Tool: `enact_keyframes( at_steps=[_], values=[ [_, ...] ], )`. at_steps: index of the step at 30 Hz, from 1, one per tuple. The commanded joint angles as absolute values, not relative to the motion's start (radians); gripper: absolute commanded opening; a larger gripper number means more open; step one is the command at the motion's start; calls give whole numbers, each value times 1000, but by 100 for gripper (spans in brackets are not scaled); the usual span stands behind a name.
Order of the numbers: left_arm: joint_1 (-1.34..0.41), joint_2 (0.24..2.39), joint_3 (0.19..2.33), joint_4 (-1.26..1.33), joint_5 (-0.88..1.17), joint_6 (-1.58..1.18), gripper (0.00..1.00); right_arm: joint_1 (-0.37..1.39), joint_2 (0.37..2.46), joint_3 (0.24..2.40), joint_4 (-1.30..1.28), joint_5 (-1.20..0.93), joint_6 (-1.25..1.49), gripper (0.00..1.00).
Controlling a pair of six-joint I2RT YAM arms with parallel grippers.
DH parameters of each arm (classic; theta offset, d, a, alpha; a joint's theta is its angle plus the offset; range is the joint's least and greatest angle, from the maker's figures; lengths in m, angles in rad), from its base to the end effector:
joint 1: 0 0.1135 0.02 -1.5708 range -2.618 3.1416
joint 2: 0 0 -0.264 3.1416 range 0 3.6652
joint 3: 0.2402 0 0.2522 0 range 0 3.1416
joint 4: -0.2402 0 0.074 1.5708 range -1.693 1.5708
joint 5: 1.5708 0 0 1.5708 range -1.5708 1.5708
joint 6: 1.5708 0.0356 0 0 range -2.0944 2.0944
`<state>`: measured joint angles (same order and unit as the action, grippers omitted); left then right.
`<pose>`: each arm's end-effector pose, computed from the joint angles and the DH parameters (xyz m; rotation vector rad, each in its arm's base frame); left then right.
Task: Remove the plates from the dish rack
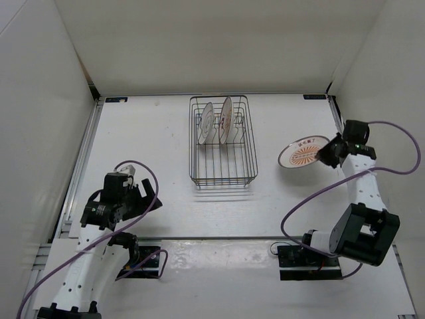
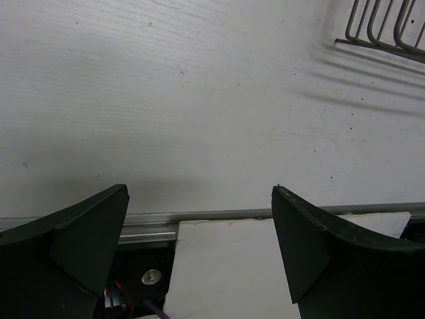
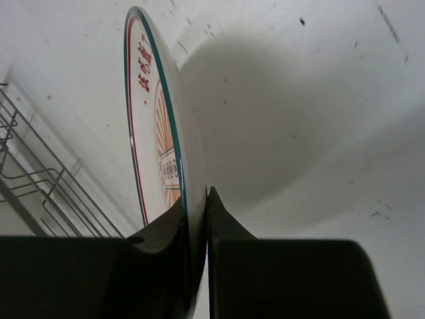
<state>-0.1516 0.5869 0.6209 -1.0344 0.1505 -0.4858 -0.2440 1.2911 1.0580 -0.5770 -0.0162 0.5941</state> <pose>0.0999 -0.0207 0.2361 -0.3777 2.5869 -0.4272 0.2669 -0.0658 0.2896 0.9649 2.1852 0.1854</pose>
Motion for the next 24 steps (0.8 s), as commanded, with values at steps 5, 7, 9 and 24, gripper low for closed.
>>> enact_keyframes(
  at_steps=[5,7,9,24],
  values=[
    [-161,565,591,-1022,186,-489,99,-310,1198,815,-313,-75,735,0],
    [-167,569,592,-1017,184,-488,99,-314,1164,719,-266,-48,759,0],
    [-172,569,591,-1014,187,-488,99,-316,1146,668,-215,-31,781,0],
    [-176,571,584,-1045,172,-494,99,-336,1207,640,-448,-106,844,34]
  ],
)
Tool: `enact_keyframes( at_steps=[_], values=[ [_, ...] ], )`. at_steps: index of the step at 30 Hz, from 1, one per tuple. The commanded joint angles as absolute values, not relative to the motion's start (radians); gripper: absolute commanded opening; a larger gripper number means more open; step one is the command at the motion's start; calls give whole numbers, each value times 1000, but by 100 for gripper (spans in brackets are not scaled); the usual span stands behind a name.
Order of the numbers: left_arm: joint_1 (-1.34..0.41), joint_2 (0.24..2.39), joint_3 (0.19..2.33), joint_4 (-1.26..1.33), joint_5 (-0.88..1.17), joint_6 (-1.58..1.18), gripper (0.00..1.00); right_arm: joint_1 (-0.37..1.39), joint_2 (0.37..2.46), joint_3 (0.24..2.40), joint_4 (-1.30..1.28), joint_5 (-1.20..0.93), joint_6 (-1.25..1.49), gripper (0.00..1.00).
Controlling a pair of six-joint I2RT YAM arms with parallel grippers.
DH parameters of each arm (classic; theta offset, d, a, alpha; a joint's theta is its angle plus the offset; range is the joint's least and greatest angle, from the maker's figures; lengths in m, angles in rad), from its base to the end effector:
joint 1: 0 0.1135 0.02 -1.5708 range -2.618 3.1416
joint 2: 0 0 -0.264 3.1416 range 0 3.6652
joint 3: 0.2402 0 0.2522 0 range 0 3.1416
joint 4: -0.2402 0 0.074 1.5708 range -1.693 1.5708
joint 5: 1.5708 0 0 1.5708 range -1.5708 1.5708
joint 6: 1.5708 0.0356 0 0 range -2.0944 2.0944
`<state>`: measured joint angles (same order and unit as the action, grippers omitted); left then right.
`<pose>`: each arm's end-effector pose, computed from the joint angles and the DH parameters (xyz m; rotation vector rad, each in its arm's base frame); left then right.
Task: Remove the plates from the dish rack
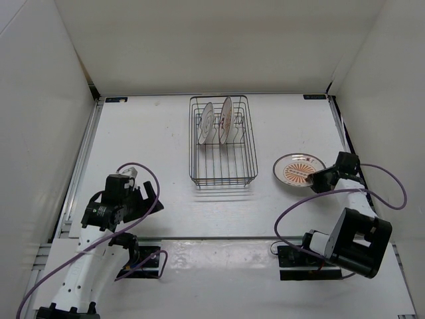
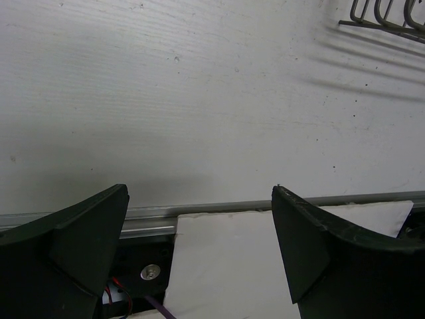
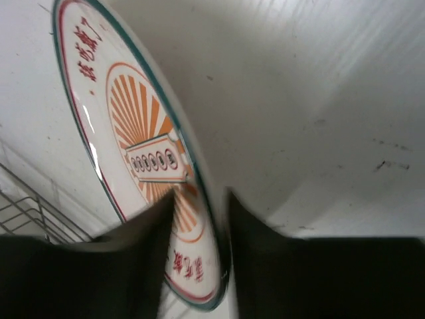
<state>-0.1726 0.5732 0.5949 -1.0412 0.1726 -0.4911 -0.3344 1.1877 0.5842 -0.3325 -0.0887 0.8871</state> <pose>0.0964 -0.0230 0.2291 -0.3546 2.6152 -0.4589 0.2107 -0.0699 0.1806 1.4229 2.0971 0.3353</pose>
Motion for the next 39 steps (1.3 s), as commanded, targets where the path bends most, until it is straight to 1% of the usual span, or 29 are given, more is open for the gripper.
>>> enact_keyframes(
  at_steps=[1,3,4,6,7,13,16,17,18,19,20,21,22,23,24,25,26,27,28,30,31,32,33,34,35,37,38,39],
  values=[
    [-178,572,586,-1039,172,-492,99,-337,1222,649,-456,-113,842,50],
    [-178,574,581,-1040,175,-492,99,-339,1224,656,-488,-115,831,52],
    [-178,572,581,-1037,173,-494,99,-341,1229,673,-501,-109,827,54],
    [-178,572,578,-1037,173,-494,99,-337,1235,693,-555,-83,813,54],
    [-176,571,578,-1035,172,-495,99,-337,1236,702,-560,-84,808,80],
    [-178,580,584,-1025,169,-485,99,-337,1270,822,-673,-61,732,81],
    [-178,584,586,-1035,170,-485,99,-336,1290,917,-750,-52,719,78],
    [-176,584,586,-1035,169,-486,99,-333,1270,946,-714,-75,732,78],
    [-176,581,583,-1032,167,-488,99,-325,1229,950,-654,-169,713,74],
    [-176,587,578,-1031,172,-489,99,-321,1204,927,-573,-214,715,81],
    [-178,589,578,-1029,175,-492,99,-305,1184,899,-329,-253,733,88],
    [-176,595,575,-1028,179,-494,99,-269,1166,890,-257,-255,768,89],
    [-178,600,571,-1026,184,-498,99,-253,1157,946,-208,-214,785,89],
    [-178,610,571,-1020,189,-503,99,-242,1172,994,-228,-201,784,89],
    [-176,611,569,-1019,190,-505,99,-185,1248,1153,-274,-193,744,89],
    [-179,612,571,-1012,195,-505,99,-163,1279,1155,-275,-192,732,89],
    [-179,623,568,-1011,201,-508,99,-105,1339,1255,-331,-180,713,89],
    [-181,623,566,-1008,204,-511,99,-69,1368,1305,-336,-172,677,89],
    [-183,624,561,-994,212,-514,99,55,1421,1430,-344,-126,625,89],
    [-187,634,552,-982,227,-517,99,151,1540,1550,-400,-45,512,90],
    [-192,637,548,-967,236,-517,99,290,1590,1814,-577,-10,426,90],
    [-190,643,545,-960,238,-523,99,332,1755,1909,-641,150,388,90],
    [-192,643,546,-957,238,-526,99,369,1810,2001,-697,207,347,90],
    [-192,643,551,-954,236,-523,99,417,1900,2213,-812,248,330,90],
    [-195,643,555,-959,232,-520,99,448,1964,2256,-833,324,328,90],
    [-199,626,558,-968,224,-514,99,475,2003,2267,-815,363,322,90],
    [-204,620,560,-983,213,-514,99,488,2002,2241,-790,373,322,90],
    [-207,608,561,-986,207,-509,99,503,1979,2145,-758,368,308,90]
  ],
)
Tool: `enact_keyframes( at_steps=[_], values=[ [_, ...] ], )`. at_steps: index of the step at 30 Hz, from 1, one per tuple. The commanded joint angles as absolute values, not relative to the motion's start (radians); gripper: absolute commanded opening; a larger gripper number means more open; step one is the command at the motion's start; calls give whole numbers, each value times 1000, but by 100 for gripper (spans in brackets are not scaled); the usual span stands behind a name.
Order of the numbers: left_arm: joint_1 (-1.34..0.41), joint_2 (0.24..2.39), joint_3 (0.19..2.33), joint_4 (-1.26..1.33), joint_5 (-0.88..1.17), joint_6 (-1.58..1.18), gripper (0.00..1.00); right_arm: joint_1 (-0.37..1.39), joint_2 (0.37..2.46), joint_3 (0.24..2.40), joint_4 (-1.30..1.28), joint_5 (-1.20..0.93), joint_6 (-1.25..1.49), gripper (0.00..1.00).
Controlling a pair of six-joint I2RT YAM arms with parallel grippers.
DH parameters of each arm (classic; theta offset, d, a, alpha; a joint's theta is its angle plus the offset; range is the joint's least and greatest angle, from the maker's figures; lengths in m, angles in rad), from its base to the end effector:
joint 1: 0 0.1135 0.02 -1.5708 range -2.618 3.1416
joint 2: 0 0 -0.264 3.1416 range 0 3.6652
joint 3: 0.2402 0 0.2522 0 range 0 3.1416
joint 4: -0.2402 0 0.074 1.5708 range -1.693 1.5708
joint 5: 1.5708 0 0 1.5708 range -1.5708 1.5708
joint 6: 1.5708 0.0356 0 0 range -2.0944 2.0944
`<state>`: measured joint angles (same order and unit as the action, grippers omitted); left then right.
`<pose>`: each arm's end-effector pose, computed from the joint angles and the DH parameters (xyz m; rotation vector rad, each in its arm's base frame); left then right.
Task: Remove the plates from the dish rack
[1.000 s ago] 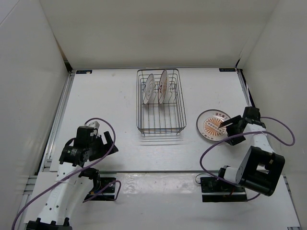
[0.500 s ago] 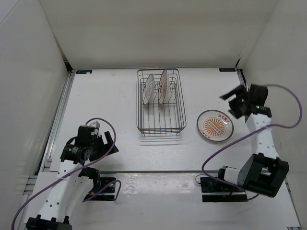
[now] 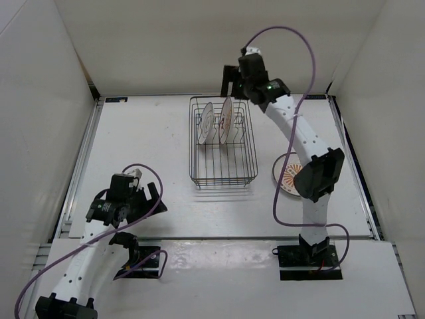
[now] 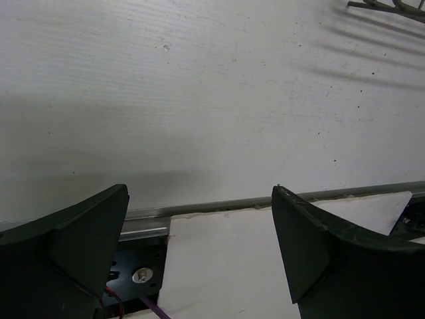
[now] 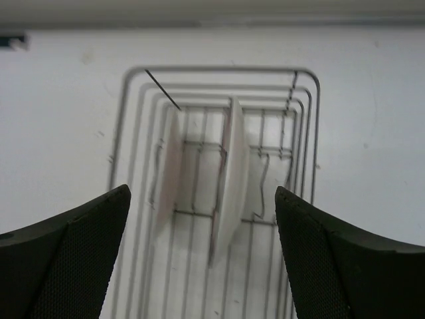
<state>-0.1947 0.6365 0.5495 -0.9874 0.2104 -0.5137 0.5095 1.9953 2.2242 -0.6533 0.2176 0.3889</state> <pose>0.1053 -0.0283 0.2132 -0.3580 2.6809 -0.5054 0.3990 0.2141 0.4233 0.0202 2.0028 0.3634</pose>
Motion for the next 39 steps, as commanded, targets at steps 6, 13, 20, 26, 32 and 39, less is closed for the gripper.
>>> enact_keyframes(
  at_steps=[6,13,20,26,32,39],
  values=[
    [-236,580,572,-1020,149,-491,99,603,2012,2098,-710,543,278,84],
    [-239,588,571,-996,169,-480,99,655,2143,2189,-764,552,279,80],
    [-238,595,565,-989,181,-482,99,715,2212,2218,-742,719,206,62],
    [-239,591,554,-979,187,-480,99,726,2237,2235,-750,749,201,52],
    [-238,583,545,-968,183,-482,99,725,2221,2227,-739,805,189,34],
    [-238,577,535,-960,186,-489,99,733,2198,2241,-658,864,143,0]
  ],
)
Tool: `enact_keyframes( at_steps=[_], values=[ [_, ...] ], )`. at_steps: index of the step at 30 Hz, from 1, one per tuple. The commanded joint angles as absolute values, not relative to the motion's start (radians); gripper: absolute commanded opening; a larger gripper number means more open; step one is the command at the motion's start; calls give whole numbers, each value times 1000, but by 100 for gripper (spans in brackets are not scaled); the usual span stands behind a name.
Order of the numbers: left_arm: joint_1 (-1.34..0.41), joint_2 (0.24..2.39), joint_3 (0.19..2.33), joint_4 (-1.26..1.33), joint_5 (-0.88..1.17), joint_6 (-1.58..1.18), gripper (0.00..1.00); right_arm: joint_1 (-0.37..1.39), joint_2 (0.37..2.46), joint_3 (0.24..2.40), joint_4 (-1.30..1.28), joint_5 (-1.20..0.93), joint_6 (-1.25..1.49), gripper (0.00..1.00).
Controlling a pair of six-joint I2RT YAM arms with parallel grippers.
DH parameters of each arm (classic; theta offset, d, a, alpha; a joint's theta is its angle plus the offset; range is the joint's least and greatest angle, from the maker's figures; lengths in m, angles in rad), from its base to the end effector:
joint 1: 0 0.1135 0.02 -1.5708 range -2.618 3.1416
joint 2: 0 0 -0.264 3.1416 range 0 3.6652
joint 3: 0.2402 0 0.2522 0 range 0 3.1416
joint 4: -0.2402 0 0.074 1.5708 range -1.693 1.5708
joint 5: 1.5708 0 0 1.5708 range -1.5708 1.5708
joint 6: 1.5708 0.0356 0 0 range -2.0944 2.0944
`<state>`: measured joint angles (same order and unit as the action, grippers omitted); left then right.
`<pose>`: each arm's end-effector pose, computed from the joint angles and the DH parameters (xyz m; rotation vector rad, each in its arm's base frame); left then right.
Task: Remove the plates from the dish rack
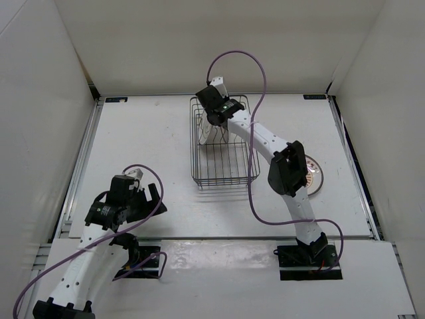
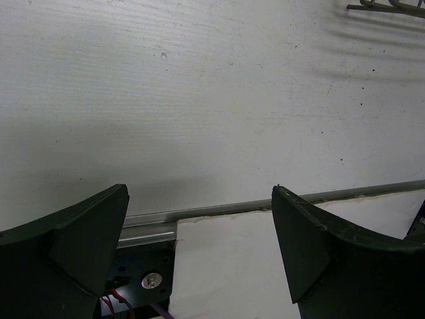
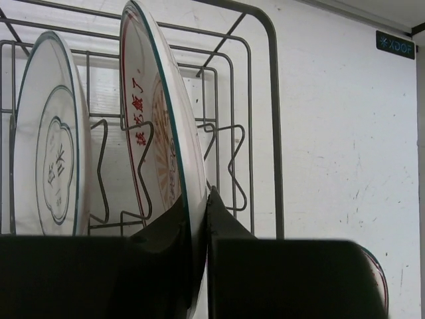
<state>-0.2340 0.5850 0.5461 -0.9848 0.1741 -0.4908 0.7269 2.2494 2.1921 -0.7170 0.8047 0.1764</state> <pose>0.0995 -0.0301 0.2166 -0.2750 2.6365 -0.4799 0.3938 0.3159 0.2959 -0.2060 2.0933 -0.4126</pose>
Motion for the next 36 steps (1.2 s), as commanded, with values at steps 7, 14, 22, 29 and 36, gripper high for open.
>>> enact_keyframes(
  at_steps=[7,14,22,29,36],
  values=[
    [-241,575,532,-963,187,-491,99,749,2184,2273,-575,980,55,0],
    [-248,572,525,-962,193,-491,99,758,2106,2303,-494,1126,-45,0],
    [-255,568,531,-985,173,-494,99,453,1513,1803,-767,815,520,0],
    [-261,594,525,-968,202,-494,99,131,1059,1176,-726,503,693,0],
    [-270,626,517,-950,242,-485,99,-135,844,755,-528,197,854,0]
  ],
)
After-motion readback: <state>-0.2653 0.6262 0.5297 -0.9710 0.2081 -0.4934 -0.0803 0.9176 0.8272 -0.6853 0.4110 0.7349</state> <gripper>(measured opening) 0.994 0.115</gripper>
